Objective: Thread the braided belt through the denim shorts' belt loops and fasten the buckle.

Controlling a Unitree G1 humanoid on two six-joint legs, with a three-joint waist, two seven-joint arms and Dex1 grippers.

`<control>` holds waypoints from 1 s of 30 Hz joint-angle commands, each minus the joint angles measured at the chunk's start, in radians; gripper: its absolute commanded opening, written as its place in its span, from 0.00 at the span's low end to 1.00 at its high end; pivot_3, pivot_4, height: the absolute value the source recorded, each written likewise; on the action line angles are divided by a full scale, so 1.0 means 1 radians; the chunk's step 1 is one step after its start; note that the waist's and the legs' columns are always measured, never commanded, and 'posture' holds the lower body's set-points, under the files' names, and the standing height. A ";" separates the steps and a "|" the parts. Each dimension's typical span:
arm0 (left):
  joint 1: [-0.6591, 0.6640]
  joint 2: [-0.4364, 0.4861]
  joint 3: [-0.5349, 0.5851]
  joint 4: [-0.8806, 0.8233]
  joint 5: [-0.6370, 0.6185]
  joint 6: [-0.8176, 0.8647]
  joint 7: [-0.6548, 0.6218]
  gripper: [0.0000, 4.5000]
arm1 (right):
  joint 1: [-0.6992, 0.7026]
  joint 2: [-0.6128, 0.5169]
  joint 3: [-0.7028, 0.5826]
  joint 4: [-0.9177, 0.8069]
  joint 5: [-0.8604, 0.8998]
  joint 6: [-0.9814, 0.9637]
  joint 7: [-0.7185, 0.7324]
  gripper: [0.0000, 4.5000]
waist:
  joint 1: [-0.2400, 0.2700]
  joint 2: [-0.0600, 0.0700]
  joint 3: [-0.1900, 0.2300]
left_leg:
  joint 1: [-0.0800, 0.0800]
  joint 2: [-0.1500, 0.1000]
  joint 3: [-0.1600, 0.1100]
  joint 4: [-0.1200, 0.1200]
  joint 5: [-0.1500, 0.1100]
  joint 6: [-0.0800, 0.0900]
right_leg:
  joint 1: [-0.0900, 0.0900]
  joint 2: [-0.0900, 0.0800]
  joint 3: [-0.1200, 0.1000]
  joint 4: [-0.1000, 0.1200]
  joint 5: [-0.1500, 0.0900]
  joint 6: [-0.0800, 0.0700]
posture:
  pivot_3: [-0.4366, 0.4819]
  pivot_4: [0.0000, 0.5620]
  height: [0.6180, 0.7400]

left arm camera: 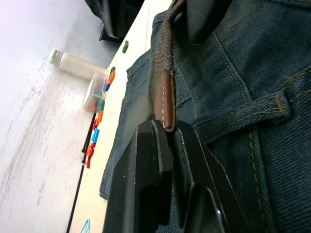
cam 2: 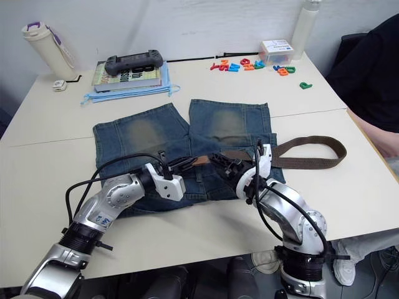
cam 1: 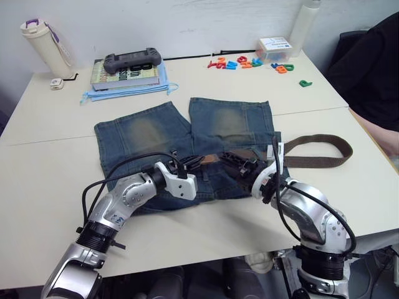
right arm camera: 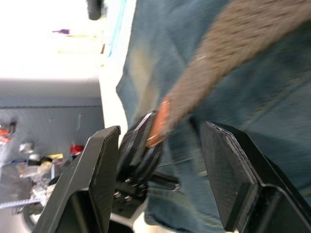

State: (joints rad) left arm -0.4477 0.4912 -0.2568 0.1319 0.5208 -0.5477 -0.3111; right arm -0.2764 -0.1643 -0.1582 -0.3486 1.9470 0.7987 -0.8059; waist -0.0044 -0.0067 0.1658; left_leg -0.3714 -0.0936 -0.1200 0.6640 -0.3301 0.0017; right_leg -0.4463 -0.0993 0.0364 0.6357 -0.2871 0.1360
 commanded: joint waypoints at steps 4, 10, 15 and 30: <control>-0.003 0.012 0.013 -0.029 -0.008 -0.011 0.015 0.00 | 0.052 -0.068 0.014 -0.014 0.025 -0.052 0.059 0.63 | 0.001 0.000 0.000 | 0.000 0.000 0.000 0.000 0.000 0.000 | 0.000 0.000 0.000 0.000 0.000 0.000 | 0.48 0.27 0.79; -0.001 0.013 0.014 -0.032 -0.011 -0.013 0.016 0.00 | 0.042 -0.088 0.020 0.013 0.002 -0.096 0.089 0.63 | 0.001 0.000 0.000 | 0.000 0.000 0.000 0.000 0.000 0.000 | 0.000 0.000 0.000 0.000 0.000 0.000 | 0.48 0.27 0.79; 0.006 0.019 0.013 -0.035 -0.012 -0.017 0.012 0.00 | -0.004 -0.080 0.013 0.054 -0.038 -0.134 0.123 0.63 | 0.001 0.000 0.000 | 0.000 0.000 0.000 0.000 0.000 0.000 | 0.000 0.000 0.000 0.000 0.000 0.000 | 0.48 0.27 0.79; 0.015 0.025 0.010 -0.049 -0.021 -0.021 0.008 0.00 | -0.010 -0.059 0.022 0.057 -0.083 -0.164 0.147 0.52 | 0.001 0.000 0.000 | 0.000 0.000 0.000 0.000 0.000 0.000 | 0.000 0.000 0.000 0.000 0.000 0.000 | 0.48 0.27 0.79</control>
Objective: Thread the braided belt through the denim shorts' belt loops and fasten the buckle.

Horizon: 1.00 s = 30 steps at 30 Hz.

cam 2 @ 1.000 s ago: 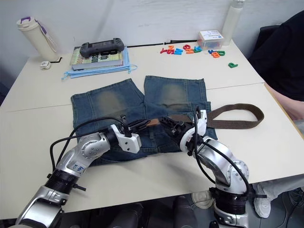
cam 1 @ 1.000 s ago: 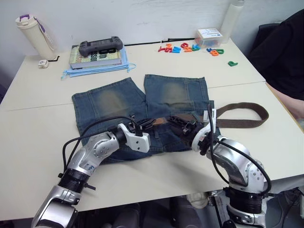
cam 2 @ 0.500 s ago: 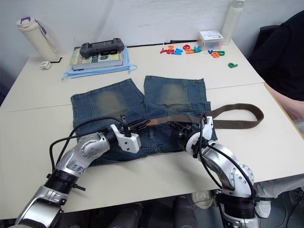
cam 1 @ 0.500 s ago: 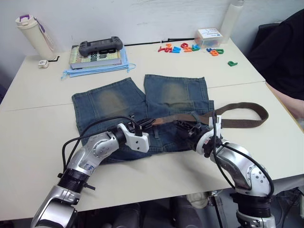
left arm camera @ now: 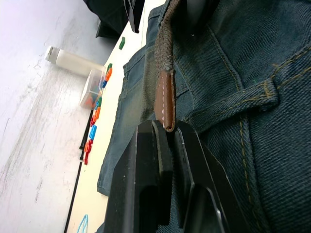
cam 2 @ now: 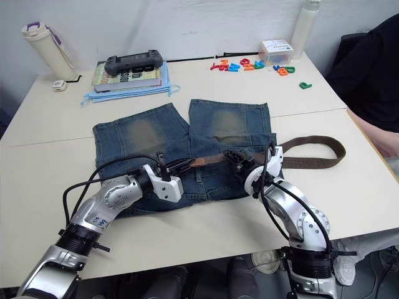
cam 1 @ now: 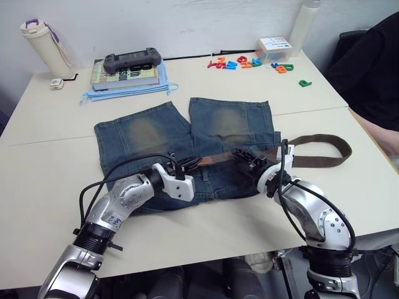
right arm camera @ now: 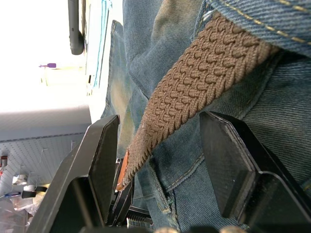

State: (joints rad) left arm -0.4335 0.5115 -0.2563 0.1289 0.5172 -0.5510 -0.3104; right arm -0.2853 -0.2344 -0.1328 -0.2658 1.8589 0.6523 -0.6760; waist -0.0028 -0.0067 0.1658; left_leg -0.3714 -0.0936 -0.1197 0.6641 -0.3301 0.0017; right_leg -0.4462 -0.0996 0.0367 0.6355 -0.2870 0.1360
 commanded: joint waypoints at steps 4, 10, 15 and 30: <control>0.002 0.004 0.009 -0.048 -0.019 -0.020 0.006 0.00 | -0.001 0.029 -0.001 -0.037 -0.007 -0.027 0.019 0.14 | 0.000 0.000 0.000 | 0.000 0.000 0.000 0.000 0.000 0.000 | 0.000 0.000 0.000 0.000 0.000 0.000 | 0.48 0.27 0.79; 0.005 0.003 0.009 -0.051 -0.029 -0.025 0.004 0.00 | -0.001 0.043 -0.006 -0.046 -0.014 -0.040 0.023 0.00 | 0.000 0.000 0.000 | 0.000 0.000 0.000 0.000 0.000 0.000 | 0.000 0.000 0.000 0.000 0.000 0.000 | 0.48 0.27 0.79; 0.019 -0.017 0.016 -0.058 -0.100 0.010 -0.032 0.26 | -0.005 0.070 -0.013 -0.058 -0.028 -0.067 0.018 0.00 | -0.001 0.000 0.000 | 0.000 0.000 0.000 0.000 0.000 0.000 | 0.000 0.000 0.000 0.000 0.000 0.000 | 0.48 0.27 0.79; 0.354 0.064 0.197 -0.335 -0.682 0.443 -0.351 0.66 | 0.046 0.032 -0.067 -0.140 0.009 -0.092 0.016 0.00 | 0.000 0.001 0.001 | 0.001 0.001 0.000 0.000 0.000 0.000 | 0.001 0.000 0.000 -0.005 0.000 0.000 | 0.48 0.27 0.79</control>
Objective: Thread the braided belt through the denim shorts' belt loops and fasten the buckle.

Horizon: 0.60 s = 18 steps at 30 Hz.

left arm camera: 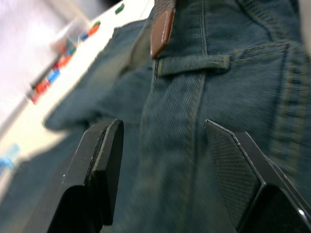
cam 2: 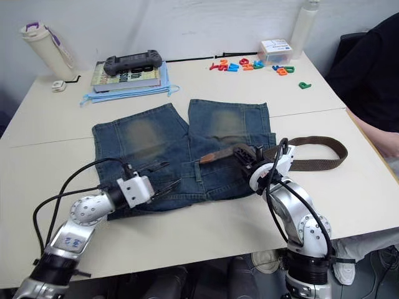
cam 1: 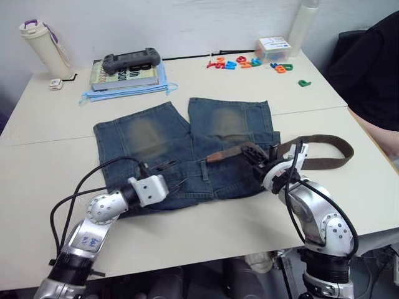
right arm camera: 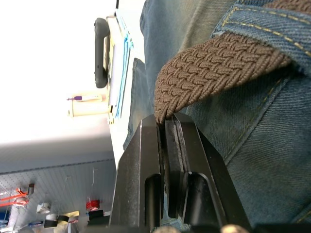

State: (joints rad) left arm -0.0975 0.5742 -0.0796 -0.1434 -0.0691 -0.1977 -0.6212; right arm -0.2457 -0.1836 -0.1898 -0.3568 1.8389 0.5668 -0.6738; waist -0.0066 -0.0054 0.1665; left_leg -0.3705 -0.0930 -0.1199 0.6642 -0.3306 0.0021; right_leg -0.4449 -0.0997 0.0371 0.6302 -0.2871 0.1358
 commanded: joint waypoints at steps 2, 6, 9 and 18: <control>0.028 -0.012 0.025 -0.095 -0.150 0.184 -0.050 0.66 | 0.010 -0.031 -0.006 -0.052 0.024 -0.003 0.015 0.00 | 0.005 0.000 0.000 | 0.000 0.000 0.000 0.000 0.000 0.000 | 0.000 0.001 0.000 0.000 0.000 0.000 | 0.48 0.27 0.79; 0.043 -0.008 0.030 -0.129 -0.200 0.293 -0.069 0.66 | 0.019 -0.059 0.001 -0.056 0.010 0.010 0.031 0.00 | 0.003 0.000 0.000 | 0.000 0.000 0.000 0.000 0.000 0.000 | 0.000 0.001 0.000 0.000 0.000 0.000 | 0.48 0.27 0.79; 0.056 0.000 0.036 -0.142 -0.195 0.300 -0.077 0.66 | 0.038 -0.081 0.000 -0.066 0.005 0.017 0.043 0.00 | 0.003 0.000 0.000 | 0.000 0.001 0.000 0.000 0.000 0.000 | 0.000 0.001 0.000 -0.001 0.000 0.000 | 0.48 0.27 0.79; 0.084 -0.010 0.076 -0.205 -0.228 0.328 -0.088 0.66 | 0.095 -0.138 0.032 -0.081 -0.055 0.048 0.101 0.00 | 0.006 0.000 0.000 | 0.000 0.000 0.000 0.000 0.000 0.000 | 0.001 0.000 0.000 -0.001 0.001 -0.001 | 0.48 0.27 0.79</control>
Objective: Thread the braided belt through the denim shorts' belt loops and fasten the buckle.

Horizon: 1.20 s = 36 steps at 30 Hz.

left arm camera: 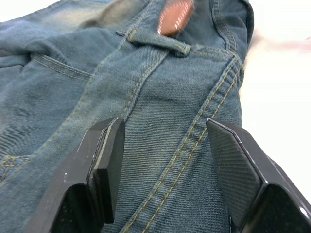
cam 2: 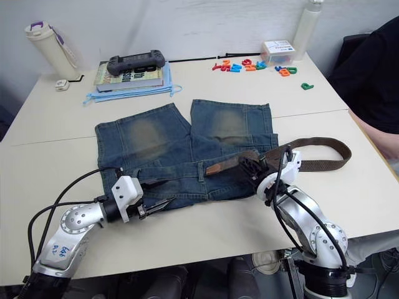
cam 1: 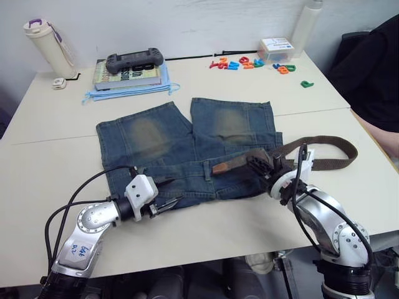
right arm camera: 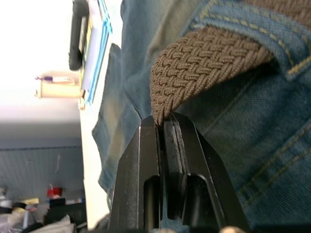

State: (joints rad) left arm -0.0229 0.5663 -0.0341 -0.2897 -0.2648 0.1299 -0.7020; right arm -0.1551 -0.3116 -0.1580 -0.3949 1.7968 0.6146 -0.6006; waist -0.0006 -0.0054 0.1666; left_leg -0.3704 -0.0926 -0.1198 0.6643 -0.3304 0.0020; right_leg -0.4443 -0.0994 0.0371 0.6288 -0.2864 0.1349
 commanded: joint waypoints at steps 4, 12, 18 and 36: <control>0.021 0.001 0.040 -0.070 -0.035 0.004 -0.011 0.66 | -0.001 0.009 0.018 -0.024 -0.053 -0.004 0.055 0.00 | 0.000 0.000 0.000 | 0.000 0.000 0.000 0.000 0.000 0.000 | 0.000 0.000 0.000 0.000 0.000 0.000 | 0.48 0.27 0.79; 0.033 -0.008 0.060 -0.070 -0.053 -0.003 -0.023 0.66 | -0.021 -0.001 0.016 -0.011 -0.124 -0.004 0.122 0.00 | -0.001 0.000 0.000 | 0.000 0.000 0.000 0.000 0.000 0.000 | 0.000 0.000 0.000 0.000 0.000 0.000 | 0.48 0.27 0.79; 0.040 -0.004 0.093 -0.088 -0.141 0.014 -0.080 0.66 | -0.033 -0.003 0.020 -0.011 -0.145 0.007 0.138 0.00 | -0.001 0.000 0.000 | 0.000 0.000 0.000 0.000 0.000 0.000 | 0.000 0.000 0.000 -0.001 0.000 0.000 | 0.48 0.27 0.79; 0.051 0.000 0.121 -0.076 -0.157 0.008 -0.103 0.66 | -0.070 0.093 0.115 -0.028 -0.196 0.036 0.116 0.00 | -0.004 0.000 0.000 | 0.000 0.001 0.000 0.000 0.000 0.000 | 0.000 0.000 0.000 -0.001 0.000 0.000 | 0.48 0.27 0.79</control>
State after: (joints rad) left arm 0.0243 0.5659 0.0653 -0.3460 -0.4156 0.1590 -0.8023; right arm -0.2185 -0.2327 -0.0487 -0.3869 1.5668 0.6491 -0.4876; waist -0.0041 -0.0053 0.1666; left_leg -0.3702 -0.0920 -0.1196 0.6641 -0.3305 0.0018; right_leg -0.4444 -0.0990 0.0370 0.6280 -0.2862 0.1345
